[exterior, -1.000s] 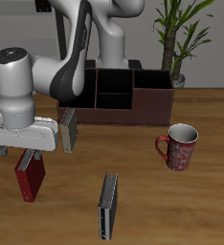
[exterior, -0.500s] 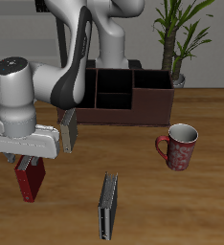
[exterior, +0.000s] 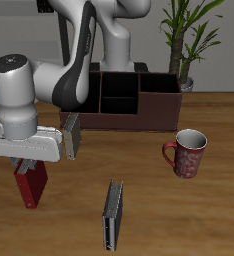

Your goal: Place the red book into the back desk caddy's front compartment

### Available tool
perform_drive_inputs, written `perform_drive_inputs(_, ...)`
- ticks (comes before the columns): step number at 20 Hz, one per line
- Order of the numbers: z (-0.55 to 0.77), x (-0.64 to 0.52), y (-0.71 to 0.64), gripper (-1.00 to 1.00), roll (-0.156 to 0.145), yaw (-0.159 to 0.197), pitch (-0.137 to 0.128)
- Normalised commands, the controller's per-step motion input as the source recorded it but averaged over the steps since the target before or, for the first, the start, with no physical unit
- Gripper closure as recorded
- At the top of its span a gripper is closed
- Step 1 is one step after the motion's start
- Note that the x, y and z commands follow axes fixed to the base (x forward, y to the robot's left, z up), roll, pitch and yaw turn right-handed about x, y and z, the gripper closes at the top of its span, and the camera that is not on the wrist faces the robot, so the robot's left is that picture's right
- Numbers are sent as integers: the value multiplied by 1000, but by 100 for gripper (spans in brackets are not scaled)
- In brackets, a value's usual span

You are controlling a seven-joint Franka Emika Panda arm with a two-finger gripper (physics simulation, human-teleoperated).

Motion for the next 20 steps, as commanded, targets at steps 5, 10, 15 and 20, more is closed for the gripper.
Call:
perform_drive_inputs(5,492,-82,77,100,-6,37,-41)
perform_drive_inputs(10,590,-144,188,100,-23,52,-7)
perform_drive_inputs(15,587,-343,289,100,-18,-22,-27)
perform_drive_inputs(20,445,-406,295,100,-5,47,-44)
